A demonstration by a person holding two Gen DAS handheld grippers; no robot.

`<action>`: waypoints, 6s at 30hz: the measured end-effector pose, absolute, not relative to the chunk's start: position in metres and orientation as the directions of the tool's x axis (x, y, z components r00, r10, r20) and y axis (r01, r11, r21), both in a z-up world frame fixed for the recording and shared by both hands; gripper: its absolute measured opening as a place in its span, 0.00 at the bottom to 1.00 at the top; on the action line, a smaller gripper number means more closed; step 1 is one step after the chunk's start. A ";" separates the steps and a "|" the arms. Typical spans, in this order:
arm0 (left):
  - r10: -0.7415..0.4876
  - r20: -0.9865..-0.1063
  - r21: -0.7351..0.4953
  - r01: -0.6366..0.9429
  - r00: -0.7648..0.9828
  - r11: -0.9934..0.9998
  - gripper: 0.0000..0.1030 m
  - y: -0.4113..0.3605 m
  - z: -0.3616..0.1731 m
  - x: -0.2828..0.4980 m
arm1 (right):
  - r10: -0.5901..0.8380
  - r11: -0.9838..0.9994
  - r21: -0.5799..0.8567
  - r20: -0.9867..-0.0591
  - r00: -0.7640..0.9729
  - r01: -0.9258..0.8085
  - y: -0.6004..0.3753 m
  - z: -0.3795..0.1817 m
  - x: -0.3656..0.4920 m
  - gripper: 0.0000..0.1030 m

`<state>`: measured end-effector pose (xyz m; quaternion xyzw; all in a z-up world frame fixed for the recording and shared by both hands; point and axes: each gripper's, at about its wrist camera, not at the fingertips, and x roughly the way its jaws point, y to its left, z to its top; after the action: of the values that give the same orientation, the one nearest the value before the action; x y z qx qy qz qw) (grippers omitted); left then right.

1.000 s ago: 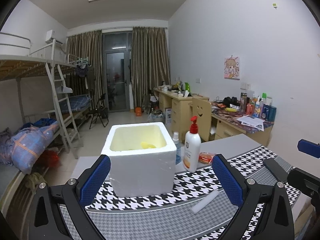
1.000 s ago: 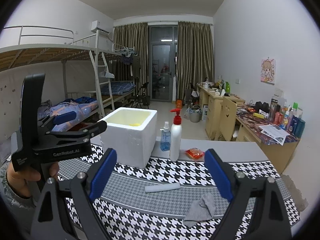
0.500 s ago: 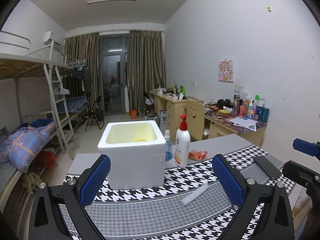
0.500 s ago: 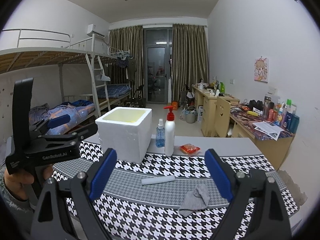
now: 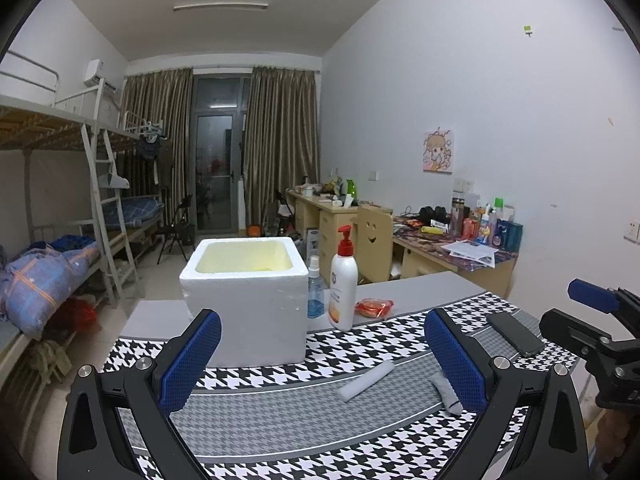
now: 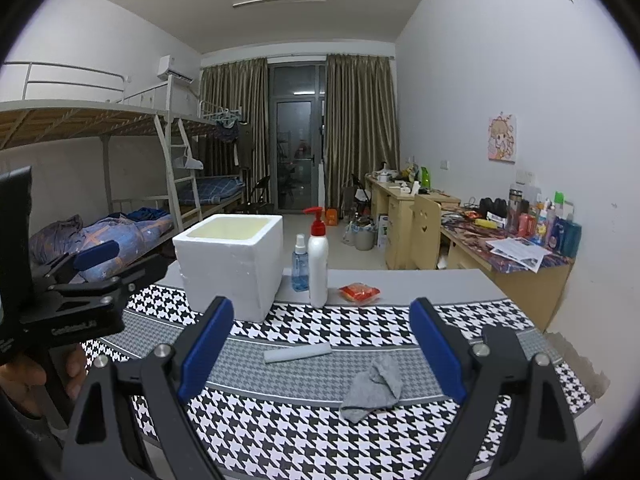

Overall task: Organize soft objects
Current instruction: 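Move both tools back from the box toward the table cloth, then lower both tools toward the white sponge stick and grey sock, then grasp the white sponge stick with the left tool while the right tool grasps the grey sock, then lift and carry the sponge stick and sock with both tools over the foam box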

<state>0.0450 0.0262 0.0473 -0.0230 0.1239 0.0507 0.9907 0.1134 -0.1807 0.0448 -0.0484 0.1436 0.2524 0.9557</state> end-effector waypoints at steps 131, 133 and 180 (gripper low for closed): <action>-0.123 -0.775 0.034 0.235 0.620 0.971 0.25 -0.002 -0.100 0.237 | 0.293 0.938 0.080 -0.699 0.652 -0.336 -0.193 -0.087 0.247 0.91; -0.115 -0.766 0.048 0.235 0.633 0.971 0.21 -0.003 -0.098 0.233 | 0.286 0.938 0.070 -0.711 0.642 -0.340 -0.190 -0.088 0.249 0.91; -0.165 -0.779 0.020 0.286 0.604 0.958 0.30 -0.009 -0.102 0.230 | 0.287 0.927 0.047 -0.727 0.624 -0.372 -0.189 -0.079 0.234 0.21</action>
<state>0.2297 -0.0094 -0.1021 0.0714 0.4264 -0.1263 0.8928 0.2344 -0.1891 -0.0793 -0.0539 0.3930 0.1831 0.8995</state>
